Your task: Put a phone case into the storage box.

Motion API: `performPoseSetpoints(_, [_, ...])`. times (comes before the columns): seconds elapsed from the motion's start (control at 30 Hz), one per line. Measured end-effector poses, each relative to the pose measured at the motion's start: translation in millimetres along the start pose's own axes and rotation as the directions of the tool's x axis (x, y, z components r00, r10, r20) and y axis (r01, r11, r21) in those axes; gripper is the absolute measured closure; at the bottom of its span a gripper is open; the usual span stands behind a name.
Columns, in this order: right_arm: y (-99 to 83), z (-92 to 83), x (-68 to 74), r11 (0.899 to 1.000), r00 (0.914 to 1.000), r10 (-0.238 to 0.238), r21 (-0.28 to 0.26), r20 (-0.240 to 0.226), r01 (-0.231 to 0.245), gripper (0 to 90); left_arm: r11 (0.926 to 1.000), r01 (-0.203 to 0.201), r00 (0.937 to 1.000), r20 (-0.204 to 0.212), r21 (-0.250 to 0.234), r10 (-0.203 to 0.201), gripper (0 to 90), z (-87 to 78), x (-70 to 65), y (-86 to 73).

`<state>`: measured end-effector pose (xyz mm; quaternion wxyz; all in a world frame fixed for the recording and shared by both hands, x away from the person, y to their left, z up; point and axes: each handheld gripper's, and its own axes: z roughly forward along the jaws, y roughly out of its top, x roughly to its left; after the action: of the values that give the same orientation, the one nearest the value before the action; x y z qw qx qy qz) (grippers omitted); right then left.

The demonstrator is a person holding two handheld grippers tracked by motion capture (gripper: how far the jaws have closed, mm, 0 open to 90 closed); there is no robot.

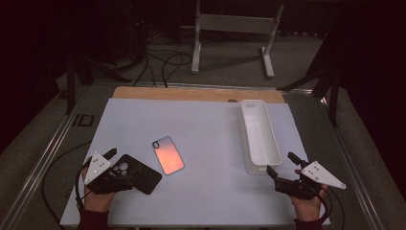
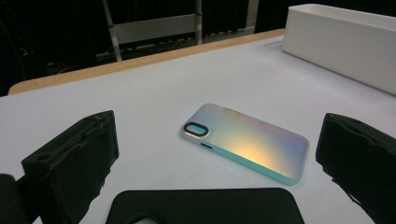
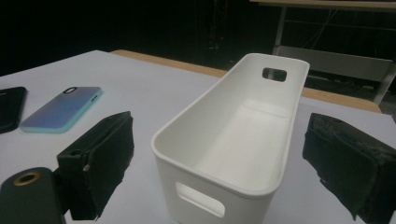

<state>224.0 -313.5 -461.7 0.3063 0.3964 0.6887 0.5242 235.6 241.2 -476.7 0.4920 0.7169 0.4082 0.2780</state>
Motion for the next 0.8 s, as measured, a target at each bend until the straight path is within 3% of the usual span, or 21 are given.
performPoseSetpoints(0.3, [0.5,-0.2,1.1,1.000,1.0000,-0.001,-0.005,0.001,0.001,8.7,1.0000,0.001,0.9999,0.014,0.010,-0.001,0.0,1.6,-3.5,0.6])
performPoseSetpoints(0.57, [-0.2,-1.6,0.6,1.000,1.0000,-0.002,0.000,0.006,0.002,8.8,0.9971,0.002,0.9988,0.049,0.076,-0.006,3.1,12.5,-14.9,2.5])
performPoseSetpoints(0.8, [-0.2,-3.6,-0.7,1.000,0.9998,0.007,-0.004,0.016,-0.006,8.9,0.9941,0.008,0.9977,0.065,0.108,-0.015,21.8,23.5,-26.7,10.1])
